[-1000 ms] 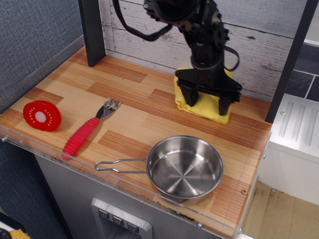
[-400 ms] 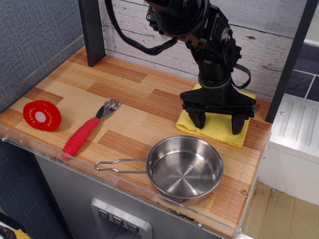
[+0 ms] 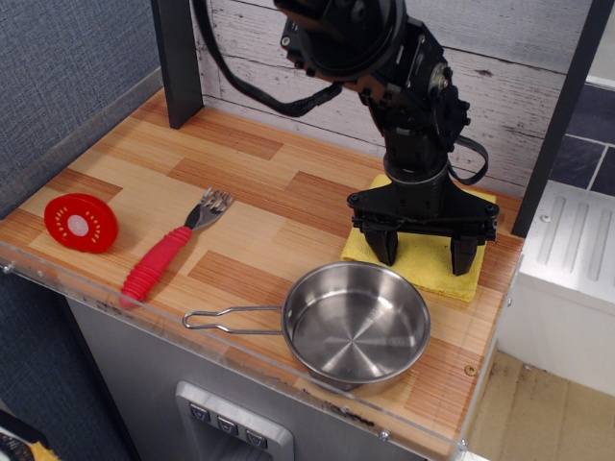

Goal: Place the yellow cloth behind the silver pot.

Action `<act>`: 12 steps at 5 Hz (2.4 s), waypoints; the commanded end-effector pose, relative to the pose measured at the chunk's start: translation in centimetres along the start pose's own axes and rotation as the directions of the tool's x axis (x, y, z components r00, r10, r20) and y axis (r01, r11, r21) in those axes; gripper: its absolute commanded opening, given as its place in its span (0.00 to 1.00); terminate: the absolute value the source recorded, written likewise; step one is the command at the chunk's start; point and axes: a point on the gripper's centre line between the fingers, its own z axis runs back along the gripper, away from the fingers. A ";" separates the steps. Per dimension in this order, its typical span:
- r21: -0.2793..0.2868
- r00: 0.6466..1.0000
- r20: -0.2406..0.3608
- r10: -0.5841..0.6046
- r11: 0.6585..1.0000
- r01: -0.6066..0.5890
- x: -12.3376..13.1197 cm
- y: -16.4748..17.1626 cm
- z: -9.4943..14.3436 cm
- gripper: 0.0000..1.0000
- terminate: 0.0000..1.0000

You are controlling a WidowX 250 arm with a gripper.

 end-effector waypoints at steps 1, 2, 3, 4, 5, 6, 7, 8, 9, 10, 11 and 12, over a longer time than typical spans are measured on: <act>-0.069 0.981 0.192 -0.011 0.997 0.025 1.2 0.7 6.0 1.00 0.00; -0.111 0.959 0.285 -0.009 0.993 0.042 3.7 0.4 9.1 1.00 0.00; -0.157 0.947 0.322 -0.015 0.985 0.069 4.6 0.8 12.7 1.00 0.00; -0.066 0.957 0.239 -0.165 0.980 0.186 3.3 1.5 16.6 1.00 0.00; 0.012 0.950 0.144 -0.276 0.961 0.277 1.0 2.9 20.5 1.00 0.00; 0.035 0.936 0.059 -0.348 0.938 0.346 -0.9 4.4 22.1 1.00 0.00; 0.081 0.952 0.043 -0.303 0.951 0.299 -3.3 6.4 23.1 1.00 0.00; 0.084 0.962 0.047 -0.268 0.961 0.263 -4.4 7.7 23.3 1.00 0.00; 0.105 0.983 0.056 -0.172 0.981 0.166 -4.5 9.1 22.9 1.00 0.00; 0.100 0.988 0.015 -0.153 0.984 0.151 -2.1 10.1 19.4 1.00 0.00; 0.118 0.989 -0.016 -0.146 0.982 0.147 0.5 11.6 15.0 1.00 0.00; 0.147 0.982 -0.020 -0.185 0.971 0.186 1.5 11.6 12.9 1.00 0.00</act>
